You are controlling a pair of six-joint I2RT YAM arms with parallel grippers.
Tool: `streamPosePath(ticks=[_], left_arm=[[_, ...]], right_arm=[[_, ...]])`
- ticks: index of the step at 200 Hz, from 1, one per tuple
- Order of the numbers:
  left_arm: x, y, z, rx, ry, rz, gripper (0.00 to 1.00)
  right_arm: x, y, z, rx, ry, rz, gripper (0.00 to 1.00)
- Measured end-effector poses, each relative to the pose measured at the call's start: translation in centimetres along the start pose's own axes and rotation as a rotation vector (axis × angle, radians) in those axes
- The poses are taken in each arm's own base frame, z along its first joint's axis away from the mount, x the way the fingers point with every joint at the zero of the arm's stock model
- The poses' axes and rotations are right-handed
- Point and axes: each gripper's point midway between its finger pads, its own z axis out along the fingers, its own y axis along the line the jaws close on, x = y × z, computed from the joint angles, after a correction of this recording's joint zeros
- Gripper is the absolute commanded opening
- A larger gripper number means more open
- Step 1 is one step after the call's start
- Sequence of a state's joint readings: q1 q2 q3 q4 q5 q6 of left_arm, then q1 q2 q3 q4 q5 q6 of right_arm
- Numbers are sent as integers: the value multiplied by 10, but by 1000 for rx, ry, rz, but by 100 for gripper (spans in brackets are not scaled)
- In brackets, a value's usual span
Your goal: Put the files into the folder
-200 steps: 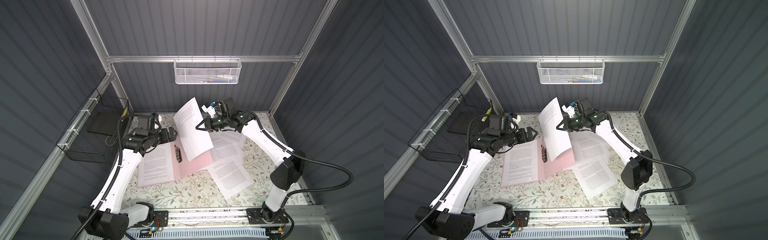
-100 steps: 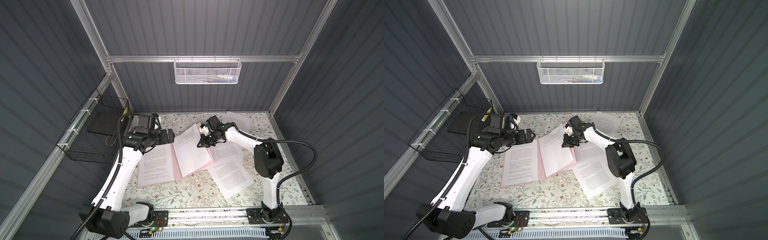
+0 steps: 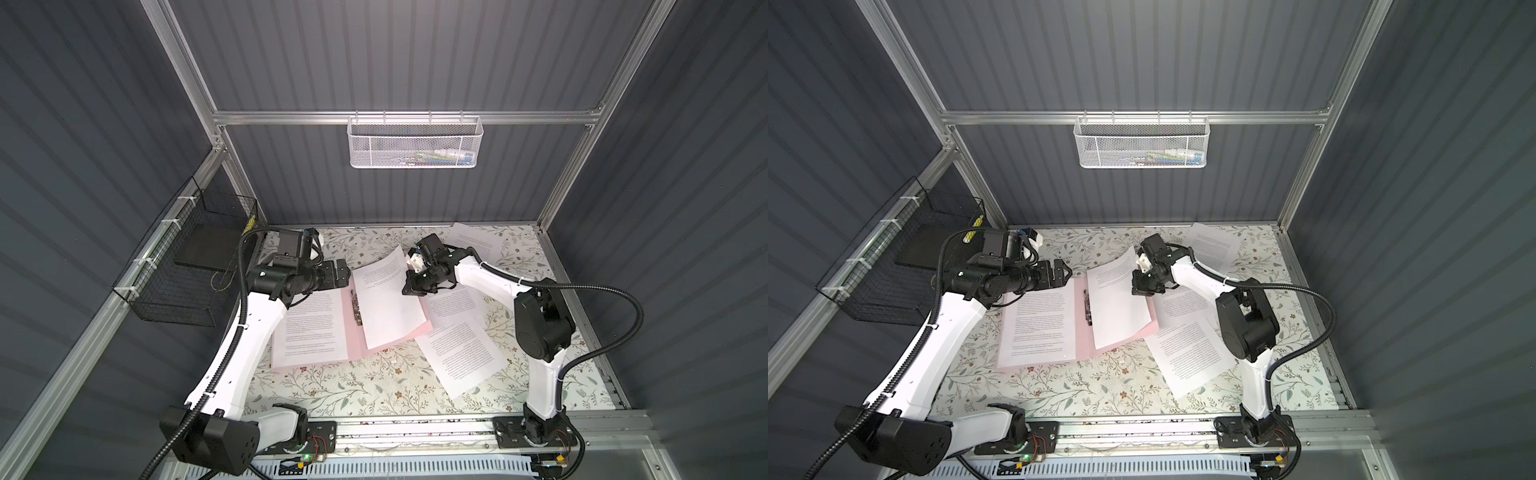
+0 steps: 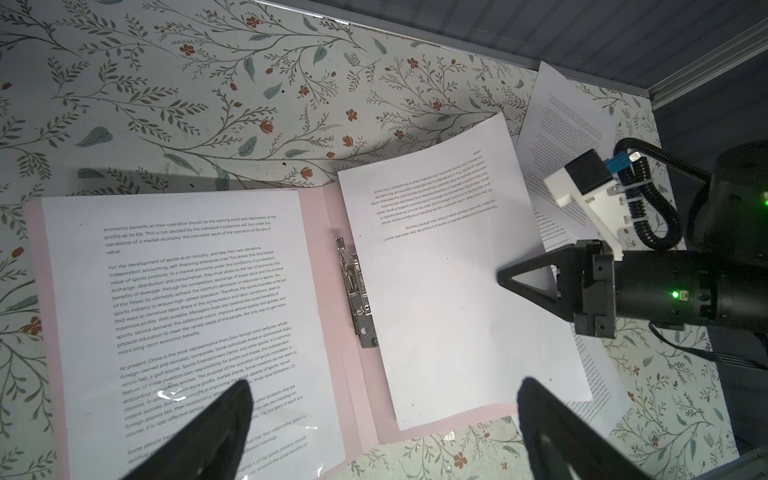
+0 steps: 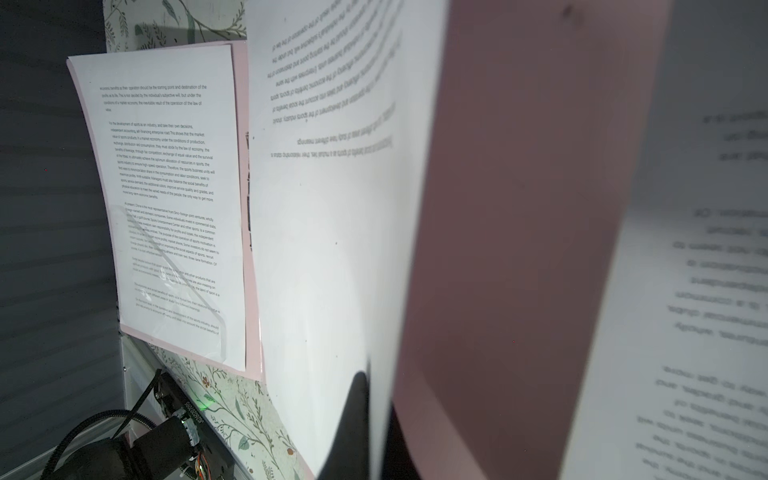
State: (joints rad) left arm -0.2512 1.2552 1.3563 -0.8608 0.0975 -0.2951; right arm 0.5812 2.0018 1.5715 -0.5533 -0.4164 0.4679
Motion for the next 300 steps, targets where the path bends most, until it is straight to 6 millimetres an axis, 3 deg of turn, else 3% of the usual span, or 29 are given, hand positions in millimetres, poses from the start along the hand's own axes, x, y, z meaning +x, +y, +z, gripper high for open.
streamPosePath(ticks=[138,300], left_arm=[[5,-1,7,11,26,-4,100],[9,-6,11,49,39,-4,100]], right_arm=[[9,-7,4,6,24,13,0],[14,1,9,-5,30,49,0]])
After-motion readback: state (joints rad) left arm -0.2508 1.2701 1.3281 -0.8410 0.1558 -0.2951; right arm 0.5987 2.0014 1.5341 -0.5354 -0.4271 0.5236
